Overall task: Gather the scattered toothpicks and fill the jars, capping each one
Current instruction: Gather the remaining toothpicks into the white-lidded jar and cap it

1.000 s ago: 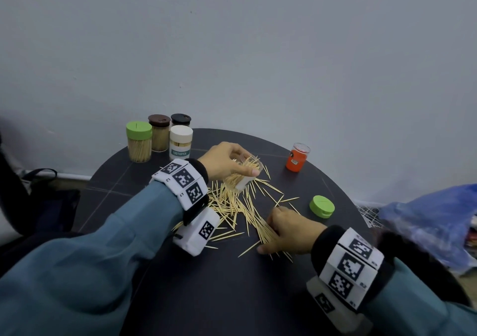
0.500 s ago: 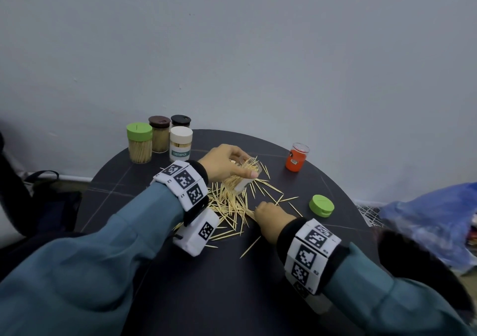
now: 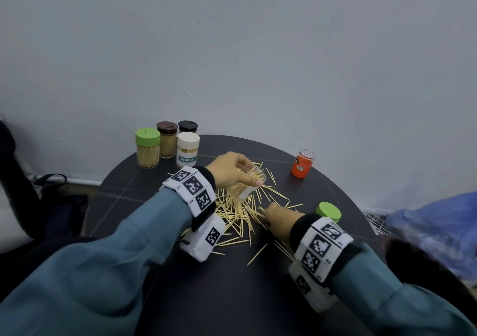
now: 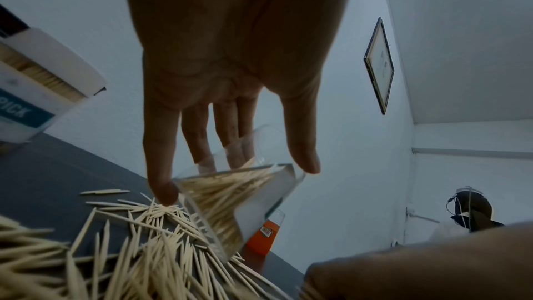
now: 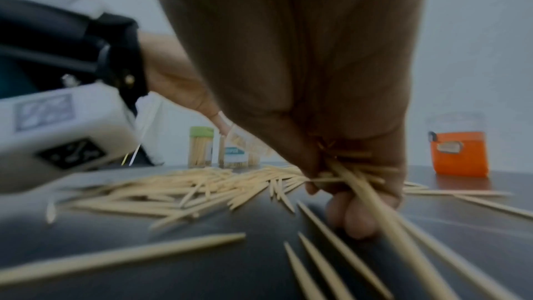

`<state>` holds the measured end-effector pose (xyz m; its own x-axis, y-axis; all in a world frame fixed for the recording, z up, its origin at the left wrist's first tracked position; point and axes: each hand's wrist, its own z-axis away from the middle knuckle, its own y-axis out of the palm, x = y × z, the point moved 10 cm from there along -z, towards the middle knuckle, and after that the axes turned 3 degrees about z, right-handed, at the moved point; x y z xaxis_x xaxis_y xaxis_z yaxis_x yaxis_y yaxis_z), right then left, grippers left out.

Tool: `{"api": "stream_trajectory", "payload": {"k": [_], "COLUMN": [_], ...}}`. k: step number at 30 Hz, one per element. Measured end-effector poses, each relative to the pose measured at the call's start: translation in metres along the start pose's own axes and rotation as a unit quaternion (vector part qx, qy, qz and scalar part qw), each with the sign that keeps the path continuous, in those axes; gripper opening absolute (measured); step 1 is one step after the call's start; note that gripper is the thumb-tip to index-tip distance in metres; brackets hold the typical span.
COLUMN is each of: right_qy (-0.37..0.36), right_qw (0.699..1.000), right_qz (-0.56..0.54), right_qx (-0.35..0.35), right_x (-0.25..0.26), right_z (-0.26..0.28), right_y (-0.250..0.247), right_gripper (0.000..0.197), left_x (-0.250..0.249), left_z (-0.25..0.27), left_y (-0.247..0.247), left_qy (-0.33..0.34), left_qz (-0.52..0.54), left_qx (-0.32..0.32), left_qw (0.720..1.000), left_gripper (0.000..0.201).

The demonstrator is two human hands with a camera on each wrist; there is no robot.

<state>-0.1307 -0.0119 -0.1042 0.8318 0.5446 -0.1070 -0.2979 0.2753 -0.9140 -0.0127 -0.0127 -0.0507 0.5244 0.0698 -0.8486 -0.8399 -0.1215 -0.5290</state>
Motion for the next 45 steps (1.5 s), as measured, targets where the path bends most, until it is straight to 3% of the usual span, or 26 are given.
{"api": "stream_trajectory", "payload": {"k": [2,5,8,12,17,19,21,24,30,33,37,45], "right_qy": [-0.018,-0.023,-0.015,-0.036,-0.117,-0.147,-0.17,-0.182,-0.245,-0.235,-0.221,-0.176], "right_qw": [0.999,0.982,0.941,0.838,0.65,0.599,0.573,0.598,0.631,0.655,0.678,0.762], "right_qz": [-0.035,-0.182,-0.337,-0.544,-0.729,-0.752,-0.756,-0.717,-0.694,-0.669,-0.662,-0.573], "right_qx": [0.012,0.034,0.012,-0.032,-0.18,-0.233,-0.269,-0.309,-0.247,-0.261,-0.23,-0.244], "right_x": [-0.004,-0.014,-0.025,-0.032,-0.041,-0.042,-0.04,-0.032,-0.002,-0.006,-0.009,-0.032], "right_z": [-0.001,-0.009,-0.023,-0.034,-0.024,-0.016,-0.009,-0.003,-0.004,-0.005,-0.011,-0.004], "right_y": [-0.003,0.0,-0.001,-0.011,-0.068,-0.091,-0.109,-0.118,-0.091,-0.087,-0.085,-0.085], "right_gripper": [0.033,0.018,0.029,0.026,0.027,0.028,0.027,0.023,0.019,0.021,0.027,0.036], "left_x": [0.001,0.001,0.0,0.0,0.001,-0.001,-0.004,-0.008,-0.009,-0.008,-0.007,-0.01], "left_z": [0.0,0.0,-0.001,-0.001,-0.002,-0.001,0.001,0.001,0.001,0.001,0.001,0.002], "left_y": [0.0,-0.001,-0.001,-0.004,0.0,0.003,0.007,0.01,0.006,0.007,0.01,0.009], "left_qy": [0.0,0.002,0.006,0.007,0.008,0.012,0.017,0.021,0.022,0.019,0.022,0.023], "left_qz": [0.001,0.002,0.002,0.011,0.009,0.013,0.025,0.053,0.116,0.108,0.098,0.093], "left_qx": [0.0,-0.001,-0.002,-0.006,0.001,0.013,0.029,0.037,0.017,0.022,0.027,0.028], "left_qw": [1.0,1.0,1.0,1.0,1.0,1.0,0.999,0.998,0.993,0.994,0.995,0.995], "left_gripper": [0.061,0.06,0.06,0.059,0.06,0.058,0.056,0.052,0.046,0.054,0.058,0.055]}}
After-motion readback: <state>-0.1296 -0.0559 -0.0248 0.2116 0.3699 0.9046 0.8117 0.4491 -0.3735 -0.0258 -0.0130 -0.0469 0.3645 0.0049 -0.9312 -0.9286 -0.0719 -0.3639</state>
